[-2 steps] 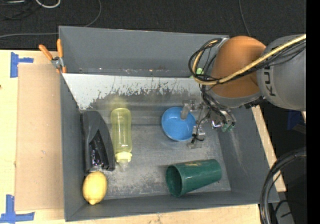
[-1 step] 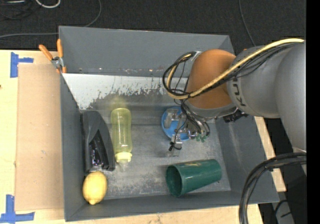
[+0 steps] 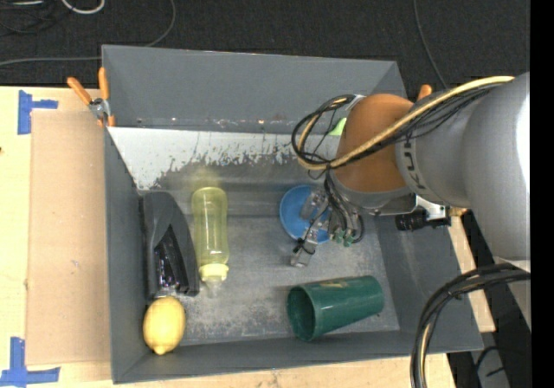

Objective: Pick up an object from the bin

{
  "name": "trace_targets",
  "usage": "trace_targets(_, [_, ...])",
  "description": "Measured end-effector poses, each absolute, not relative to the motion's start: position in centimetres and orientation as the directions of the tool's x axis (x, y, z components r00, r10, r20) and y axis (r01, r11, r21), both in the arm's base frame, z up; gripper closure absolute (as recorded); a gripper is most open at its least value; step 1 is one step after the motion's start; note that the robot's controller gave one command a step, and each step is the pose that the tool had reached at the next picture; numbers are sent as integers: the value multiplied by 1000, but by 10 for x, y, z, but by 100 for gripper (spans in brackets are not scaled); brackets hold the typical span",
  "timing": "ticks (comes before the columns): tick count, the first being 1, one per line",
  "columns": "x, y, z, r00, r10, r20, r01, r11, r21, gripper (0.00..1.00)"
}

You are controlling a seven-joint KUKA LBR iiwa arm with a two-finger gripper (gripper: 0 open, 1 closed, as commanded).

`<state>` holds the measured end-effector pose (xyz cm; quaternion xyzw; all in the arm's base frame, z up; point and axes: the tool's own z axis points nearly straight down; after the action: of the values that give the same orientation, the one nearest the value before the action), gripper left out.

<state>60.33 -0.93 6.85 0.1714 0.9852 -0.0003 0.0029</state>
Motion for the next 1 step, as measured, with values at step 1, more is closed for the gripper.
trace_targets(1, [604,-6,70,-910,415,13,415,910,-5,100])
